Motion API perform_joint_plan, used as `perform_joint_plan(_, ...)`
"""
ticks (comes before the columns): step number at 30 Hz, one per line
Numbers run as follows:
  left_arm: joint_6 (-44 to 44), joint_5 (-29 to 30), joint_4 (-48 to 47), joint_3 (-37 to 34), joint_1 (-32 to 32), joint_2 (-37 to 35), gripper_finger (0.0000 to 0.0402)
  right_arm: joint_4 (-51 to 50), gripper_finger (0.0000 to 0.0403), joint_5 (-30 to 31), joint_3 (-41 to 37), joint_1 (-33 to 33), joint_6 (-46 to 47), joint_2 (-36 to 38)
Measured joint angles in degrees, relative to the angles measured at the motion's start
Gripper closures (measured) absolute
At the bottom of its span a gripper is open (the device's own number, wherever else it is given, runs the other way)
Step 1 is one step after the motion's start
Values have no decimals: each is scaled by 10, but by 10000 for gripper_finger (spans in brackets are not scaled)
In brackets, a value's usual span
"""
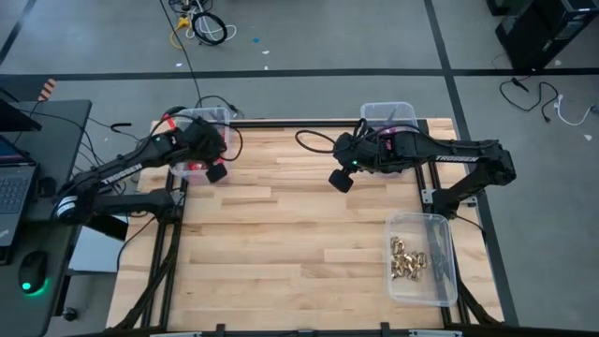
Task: Sort candy
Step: Adjust the top left transparent bin
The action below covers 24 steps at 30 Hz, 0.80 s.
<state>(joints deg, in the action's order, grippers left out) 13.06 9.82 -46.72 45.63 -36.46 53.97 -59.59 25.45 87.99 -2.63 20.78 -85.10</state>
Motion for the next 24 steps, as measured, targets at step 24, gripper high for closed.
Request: perform_joint_plan(24, 18, -51, 67, 0, 0, 57, 401, 33, 403, -13, -49, 0, -10, -1)
